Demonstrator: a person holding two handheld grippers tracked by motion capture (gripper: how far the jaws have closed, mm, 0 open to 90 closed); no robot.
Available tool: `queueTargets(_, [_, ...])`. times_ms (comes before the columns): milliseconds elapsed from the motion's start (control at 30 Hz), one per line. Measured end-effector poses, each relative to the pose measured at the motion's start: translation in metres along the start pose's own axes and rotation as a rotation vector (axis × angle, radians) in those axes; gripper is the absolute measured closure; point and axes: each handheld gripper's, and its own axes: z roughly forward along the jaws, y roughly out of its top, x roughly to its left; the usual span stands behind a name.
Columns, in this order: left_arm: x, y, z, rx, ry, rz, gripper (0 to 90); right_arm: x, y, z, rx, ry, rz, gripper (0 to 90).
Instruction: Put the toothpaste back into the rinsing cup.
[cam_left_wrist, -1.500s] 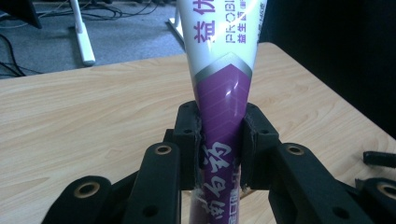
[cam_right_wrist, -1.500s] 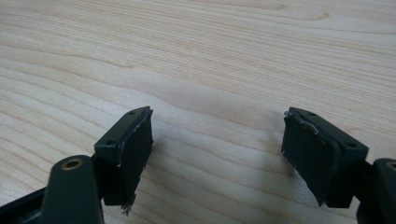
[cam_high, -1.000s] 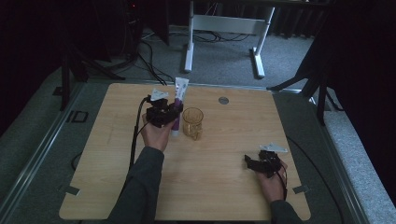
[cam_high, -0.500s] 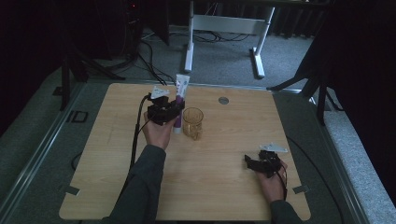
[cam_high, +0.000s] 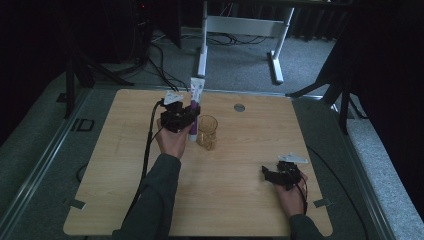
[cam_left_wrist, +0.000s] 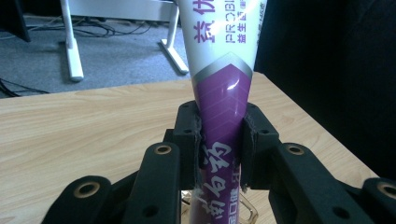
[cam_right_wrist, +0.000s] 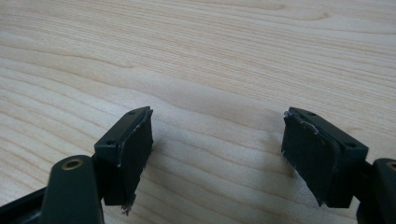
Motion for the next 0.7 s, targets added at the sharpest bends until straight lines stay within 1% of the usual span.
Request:
queueTargets(133, [-0.0008,0.0008,0.0014,-0.014,0.000,-0.009,71.5,-0.0001,0.0000,0.0000,0.000,0.000,0.000,24.4])
queueTargets(400, [0.0003,0.0004,0.0051,-0.020,0.016,-0.004,71.4,-0.0001,0.0000,0.0000,0.000,0.001,0.001,24.3])
queueTargets(500, [0.0018,0.0016,0.0053,-0.040,0.029,-0.007,71.3,-0.0001,0.0000,0.0000,0.000,0.001,0.001,24.4])
queueTargets(567, [0.0030,0.0023,0.0052,-0.051,0.029,-0.014,71.3,-0.0001,0.0000,0.0000,0.000,0.001,0.002,24.4])
queueTargets(700, [0.0036,0.0041,0.0061,-0.057,0.030,-0.007,71.3,-0.0002,0.0000,0.0000,-0.001,0.001,0.002,24.4])
